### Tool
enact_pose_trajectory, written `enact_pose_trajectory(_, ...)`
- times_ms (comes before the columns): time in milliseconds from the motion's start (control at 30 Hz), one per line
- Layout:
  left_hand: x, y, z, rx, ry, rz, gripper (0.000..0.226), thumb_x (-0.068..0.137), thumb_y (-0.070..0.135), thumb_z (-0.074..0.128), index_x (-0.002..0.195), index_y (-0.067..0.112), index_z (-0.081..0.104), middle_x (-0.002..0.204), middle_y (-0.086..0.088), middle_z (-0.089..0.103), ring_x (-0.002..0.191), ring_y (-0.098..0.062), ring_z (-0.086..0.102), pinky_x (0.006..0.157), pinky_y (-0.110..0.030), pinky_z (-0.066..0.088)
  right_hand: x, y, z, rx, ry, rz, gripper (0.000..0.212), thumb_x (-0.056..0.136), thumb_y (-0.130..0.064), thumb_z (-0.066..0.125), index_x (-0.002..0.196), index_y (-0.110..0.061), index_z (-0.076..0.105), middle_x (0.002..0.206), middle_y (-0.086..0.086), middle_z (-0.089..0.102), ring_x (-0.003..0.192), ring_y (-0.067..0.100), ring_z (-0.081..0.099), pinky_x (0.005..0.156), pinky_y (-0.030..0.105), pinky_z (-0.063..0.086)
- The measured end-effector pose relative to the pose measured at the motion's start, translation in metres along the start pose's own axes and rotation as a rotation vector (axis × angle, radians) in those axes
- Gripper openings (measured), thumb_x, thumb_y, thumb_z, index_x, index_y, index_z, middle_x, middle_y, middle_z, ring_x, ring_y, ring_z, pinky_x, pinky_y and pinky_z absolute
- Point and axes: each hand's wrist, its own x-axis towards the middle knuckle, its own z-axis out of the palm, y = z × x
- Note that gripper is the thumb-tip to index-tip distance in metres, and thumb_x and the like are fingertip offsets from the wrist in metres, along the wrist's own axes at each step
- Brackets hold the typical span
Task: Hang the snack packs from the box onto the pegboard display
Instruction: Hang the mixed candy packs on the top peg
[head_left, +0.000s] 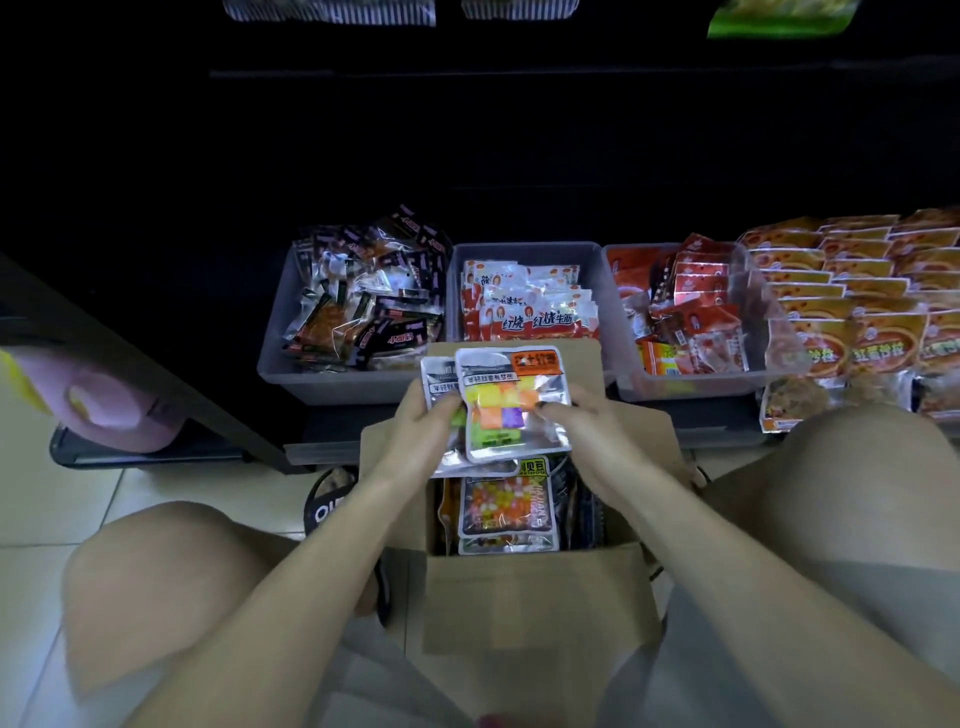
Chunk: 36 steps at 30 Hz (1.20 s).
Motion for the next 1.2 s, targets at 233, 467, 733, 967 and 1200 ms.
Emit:
enact_pose_trajectory(233,0.0,0.005,0.003,-0.007,0.056,0.045,0.043,0.11,0.051,0.038,0.132,0.023,0.062,0.115,0.0,0.077,0.108,-0.015,0.074,0.1,-0.045,0.058,-0.002,-0.003,0.025,-0.089,-0.055,-0.028,0.017,0.1,-0.02,0.064,0.114,-0.028,0.069,0.109,-0.006,0.077,0.103,0.013,0.073,0.098,0.038,0.054)
enact_pose_trajectory(467,-0.014,0.015,0.007,0.023,-0.034,0.018,0.041,0.1,0.051,0.061,0.135,0.031,0.057,0.12,0.016,0.066,0.103,0.004,0.063,0.078,-0.01,0.044,-0.001,-0.005,0.008,-0.14,-0.061,-0.06,0.009,0.095,-0.021,0.069,0.097,-0.013,0.072,0.098,0.003,0.076,0.098,0.019,0.069,0.084,0.03,0.049)
enact_pose_trajectory(733,0.003,0.004,0.009,0.012,0.083,0.055,0.037,0.092,0.025,0.078,0.125,0.025,0.06,0.108,0.01,0.075,0.098,-0.007,0.072,0.071,-0.016,0.051,0.005,0.022,-0.03,-0.652,0.097,-0.018,0.02,0.105,-0.03,0.051,0.108,-0.012,0.059,0.1,0.013,0.072,0.091,0.035,0.07,0.08,0.042,0.058)
enact_pose_trajectory(967,0.007,0.0,0.013,0.103,0.132,0.037,0.036,0.093,0.027,0.077,0.124,0.021,0.061,0.099,0.016,0.069,0.08,0.009,0.058,0.052,0.004,0.038,-0.007,0.074,-0.011,-1.472,-0.391,0.186,0.038,0.106,-0.013,0.037,0.138,-0.01,0.056,0.142,0.013,0.059,0.127,0.033,0.058,0.1,0.038,0.051)
enact_pose_trajectory(1200,0.011,0.002,0.015,0.115,0.127,0.048,0.037,0.093,0.029,0.078,0.124,0.025,0.059,0.102,0.017,0.069,0.09,0.002,0.064,0.057,-0.002,0.043,-0.011,0.064,-0.018,-1.3,-0.07,0.092,0.025,0.096,-0.01,0.055,0.112,-0.009,0.073,0.113,0.014,0.073,0.105,0.033,0.069,0.088,0.036,0.058)
